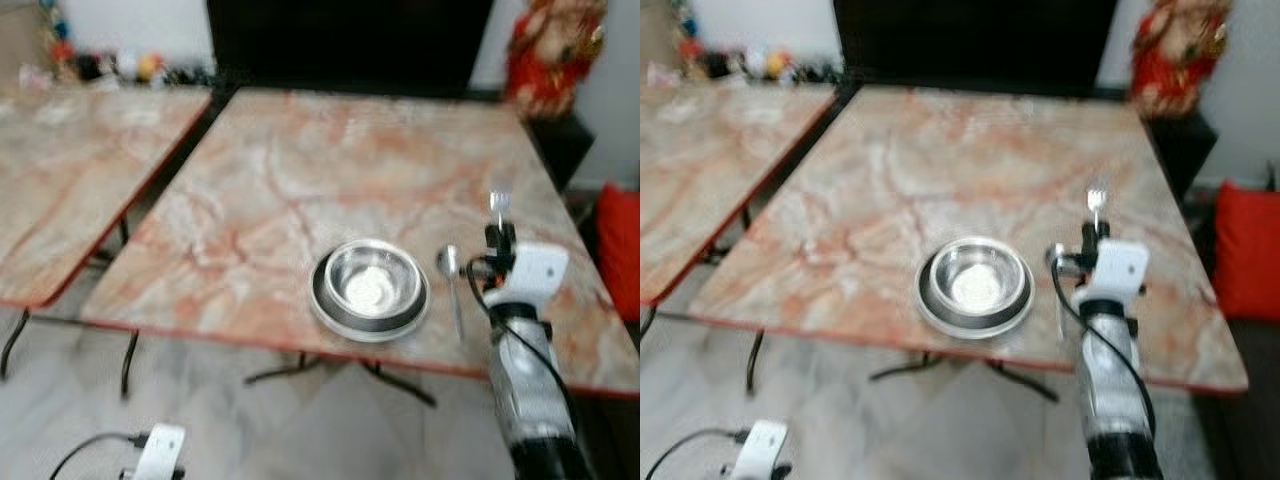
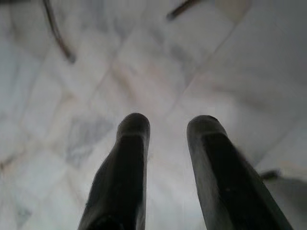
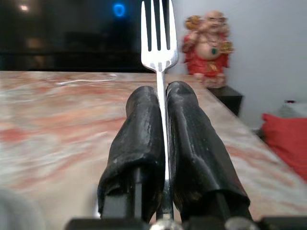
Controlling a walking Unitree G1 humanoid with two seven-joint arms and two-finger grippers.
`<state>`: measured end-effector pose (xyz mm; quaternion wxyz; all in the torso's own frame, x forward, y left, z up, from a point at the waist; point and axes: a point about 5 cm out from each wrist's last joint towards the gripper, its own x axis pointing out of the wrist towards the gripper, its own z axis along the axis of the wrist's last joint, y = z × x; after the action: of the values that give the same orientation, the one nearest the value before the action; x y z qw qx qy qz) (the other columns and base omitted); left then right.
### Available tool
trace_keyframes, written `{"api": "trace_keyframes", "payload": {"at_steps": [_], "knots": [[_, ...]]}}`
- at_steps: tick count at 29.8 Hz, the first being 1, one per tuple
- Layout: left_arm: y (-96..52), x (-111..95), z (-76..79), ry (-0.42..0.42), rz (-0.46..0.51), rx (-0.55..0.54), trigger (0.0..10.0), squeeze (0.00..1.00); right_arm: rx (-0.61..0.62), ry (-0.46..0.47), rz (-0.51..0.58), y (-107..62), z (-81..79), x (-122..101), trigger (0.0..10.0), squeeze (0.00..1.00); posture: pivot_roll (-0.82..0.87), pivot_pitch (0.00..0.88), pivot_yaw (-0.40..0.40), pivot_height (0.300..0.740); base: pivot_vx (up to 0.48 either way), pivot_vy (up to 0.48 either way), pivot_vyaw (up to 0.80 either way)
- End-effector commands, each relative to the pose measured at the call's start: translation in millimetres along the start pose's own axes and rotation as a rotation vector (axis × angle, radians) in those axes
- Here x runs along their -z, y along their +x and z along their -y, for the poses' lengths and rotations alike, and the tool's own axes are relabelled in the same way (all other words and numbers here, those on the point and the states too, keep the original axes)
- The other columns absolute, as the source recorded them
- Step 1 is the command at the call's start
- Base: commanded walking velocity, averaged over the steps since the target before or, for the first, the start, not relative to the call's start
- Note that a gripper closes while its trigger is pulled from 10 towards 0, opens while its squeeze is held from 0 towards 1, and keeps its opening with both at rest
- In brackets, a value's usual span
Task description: Setting the table
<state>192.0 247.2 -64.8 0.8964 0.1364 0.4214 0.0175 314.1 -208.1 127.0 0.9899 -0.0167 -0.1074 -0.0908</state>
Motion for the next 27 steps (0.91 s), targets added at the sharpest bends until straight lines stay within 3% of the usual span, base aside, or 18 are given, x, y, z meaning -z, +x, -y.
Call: {"api": "trace_keyframes", "payload": {"at_steps": [1,13,17,27], "knots": [[-0.6,2,-0.6,-0.003,-0.003,0.004,10.0,0.0,0.013,0.009,0.025,4.2,0.1,-7,10.0,0.0,0.07,0.0,-0.003,0.74,0.0,0.0,0.0],[-0.7,0,-4.7,-0.011,0.006,0.006,10.0,0.0,0.078,-0.034,-0.021,5.9,9.1,-6,10.0,0.0,0.07,0.0,0.01,0.74,0.0,0.0,0.0],[-1.3,2,-6.5,-0.018,0.0,0.002,10.0,0.0,0.148,-0.108,-0.179,2.6,26.1,11,10.0,0.0,0.07,0.0,0.012,0.74,0.0,0.0,0.0],[-1.2,2,-7.1,-0.019,-0.001,0.002,10.0,0.0,0.137,-0.079,-0.354,3.7,48.2,17,10.0,0.0,0.07,0.0,0.009,0.74,0.0,0.0,0.0]]}}
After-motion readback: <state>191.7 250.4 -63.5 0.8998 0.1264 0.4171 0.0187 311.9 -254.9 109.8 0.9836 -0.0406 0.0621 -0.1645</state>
